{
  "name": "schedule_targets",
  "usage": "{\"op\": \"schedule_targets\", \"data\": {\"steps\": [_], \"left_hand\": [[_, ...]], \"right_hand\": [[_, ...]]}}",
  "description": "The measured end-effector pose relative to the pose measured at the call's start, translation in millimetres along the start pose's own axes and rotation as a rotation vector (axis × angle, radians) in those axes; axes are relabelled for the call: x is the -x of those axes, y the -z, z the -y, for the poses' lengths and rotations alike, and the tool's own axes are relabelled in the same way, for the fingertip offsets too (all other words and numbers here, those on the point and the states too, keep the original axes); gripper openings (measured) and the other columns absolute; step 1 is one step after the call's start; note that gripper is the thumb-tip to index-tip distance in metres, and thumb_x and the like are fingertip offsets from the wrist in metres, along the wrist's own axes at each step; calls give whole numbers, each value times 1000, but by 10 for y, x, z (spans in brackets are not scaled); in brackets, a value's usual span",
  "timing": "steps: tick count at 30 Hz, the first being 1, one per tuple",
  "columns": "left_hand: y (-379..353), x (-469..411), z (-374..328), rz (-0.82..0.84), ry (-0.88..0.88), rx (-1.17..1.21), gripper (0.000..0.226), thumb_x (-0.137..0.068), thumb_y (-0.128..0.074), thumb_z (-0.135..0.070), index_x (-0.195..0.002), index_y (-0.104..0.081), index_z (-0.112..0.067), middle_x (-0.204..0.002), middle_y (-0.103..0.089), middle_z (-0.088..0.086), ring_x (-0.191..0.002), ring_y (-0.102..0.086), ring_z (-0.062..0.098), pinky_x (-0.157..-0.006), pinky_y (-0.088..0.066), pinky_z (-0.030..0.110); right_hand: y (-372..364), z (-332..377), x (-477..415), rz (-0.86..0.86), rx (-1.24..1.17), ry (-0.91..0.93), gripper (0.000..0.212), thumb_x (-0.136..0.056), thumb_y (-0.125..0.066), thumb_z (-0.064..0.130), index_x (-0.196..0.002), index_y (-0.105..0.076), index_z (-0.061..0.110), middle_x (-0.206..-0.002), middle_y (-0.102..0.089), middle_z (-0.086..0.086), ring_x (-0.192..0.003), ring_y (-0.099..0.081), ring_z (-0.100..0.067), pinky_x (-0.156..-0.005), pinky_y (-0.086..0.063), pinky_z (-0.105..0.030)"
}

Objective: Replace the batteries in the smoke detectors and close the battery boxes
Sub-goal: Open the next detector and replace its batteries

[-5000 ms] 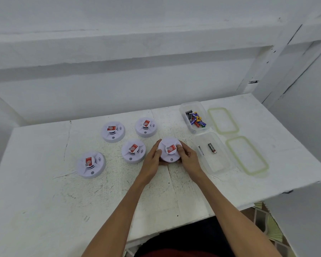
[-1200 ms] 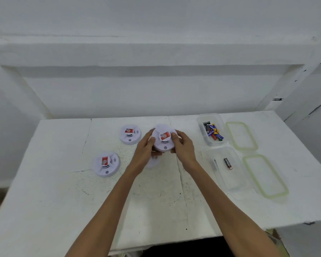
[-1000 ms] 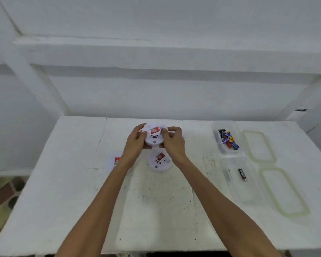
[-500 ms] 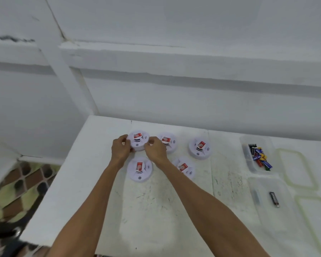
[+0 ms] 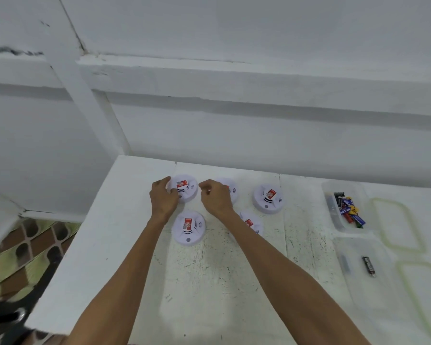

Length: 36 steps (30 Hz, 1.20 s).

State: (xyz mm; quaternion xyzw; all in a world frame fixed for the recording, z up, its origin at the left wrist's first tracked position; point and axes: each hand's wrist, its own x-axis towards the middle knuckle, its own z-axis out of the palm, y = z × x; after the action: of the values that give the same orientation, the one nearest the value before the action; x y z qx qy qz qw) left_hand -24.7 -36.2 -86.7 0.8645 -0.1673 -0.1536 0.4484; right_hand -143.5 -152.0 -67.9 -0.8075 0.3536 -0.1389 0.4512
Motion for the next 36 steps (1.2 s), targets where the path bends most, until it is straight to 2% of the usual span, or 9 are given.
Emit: {"op": "schedule_targets", "data": {"steps": [8, 14, 19, 22, 24, 27, 31, 34, 36], "left_hand": [[-331, 207, -357, 140, -401, -122, 44, -97, -48, 8, -138, -59, -3, -137, -61, 18, -123, -59, 33, -108, -46, 41], [-608, 348, -447, 303, -292, -127, 46, -96, -53, 3, -141, -54, 2, -140, -60, 19, -130, -56, 35, -109, -45, 42], [-680, 395, -391, 297, -170, -38, 27, -94, -50, 6, -119, -62, 3, -108, -64, 5, -95, -56, 23, -83, -43, 35], [-680, 421, -382, 335, -165, -5, 38, -98, -51, 1, -136, -56, -3, -130, -67, 16, -118, -62, 30, -93, -51, 39], [-651, 469, -424, 332, -153, 52, 59, -102, -49, -2, -159, -32, -8, -153, -51, 16, -138, -51, 32, -110, -44, 42], [-655, 508, -464, 311, -174, 125, 68, -105, -48, -6, -165, -17, -16, -156, -48, 13, -139, -51, 30, -111, -42, 40], [-652, 526, -504, 252, -183, 178, 65, -104, -51, -6, -163, -26, -18, -149, -56, 9, -121, -56, 17, -103, -46, 32], [-672, 541, -504, 218, -223, 215, 62, -101, -56, -2, -157, -37, -18, -151, -54, 9, -128, -55, 21, -107, -49, 37], [-715, 577, -540, 242, -246, 236, 62, -100, -58, -3, -157, -38, -17, -153, -51, 7, -129, -54, 21, -105, -48, 35]], "right_hand": [[378, -214, -34, -261, -8, -87, 26, -90, -50, 3, -104, -71, 10, -111, -69, -6, -97, -67, -20, -86, -55, -32], [454, -382, 18, -201, 89, -217, 36, -93, -54, 14, -130, -52, 9, -121, -62, -14, -107, -62, -29, -86, -53, -38], [511, -386, 77, -80, 57, -286, 51, -92, -54, 8, -141, -40, 9, -124, -62, -17, -106, -64, -33, -77, -50, -34], [529, -373, 106, -48, 59, -274, 61, -88, -59, 1, -144, -36, 9, -130, -59, -18, -112, -61, -33, -77, -47, -32], [514, -378, 119, -70, 43, -248, 69, -84, -64, 0, -145, -34, 9, -134, -56, -18, -118, -58, -33, -86, -48, -34], [504, -384, 128, -122, -27, -228, 83, -76, -75, 1, -148, -35, 11, -139, -51, -16, -124, -54, -31, -97, -48, -36], [595, -378, 192, -201, -314, -272, 75, -79, -72, 2, -146, -40, 14, -135, -56, -9, -113, -59, -22, -85, -52, -30], [672, -373, 242, -222, -403, -225, 56, -87, -64, 7, -141, -48, 16, -134, -58, -4, -106, -56, -14, -73, -46, -16], [722, -353, 290, -244, -422, -202, 49, -89, -61, 10, -137, -52, 17, -131, -60, -4, -109, -58, -16, -79, -50, -22]]}}
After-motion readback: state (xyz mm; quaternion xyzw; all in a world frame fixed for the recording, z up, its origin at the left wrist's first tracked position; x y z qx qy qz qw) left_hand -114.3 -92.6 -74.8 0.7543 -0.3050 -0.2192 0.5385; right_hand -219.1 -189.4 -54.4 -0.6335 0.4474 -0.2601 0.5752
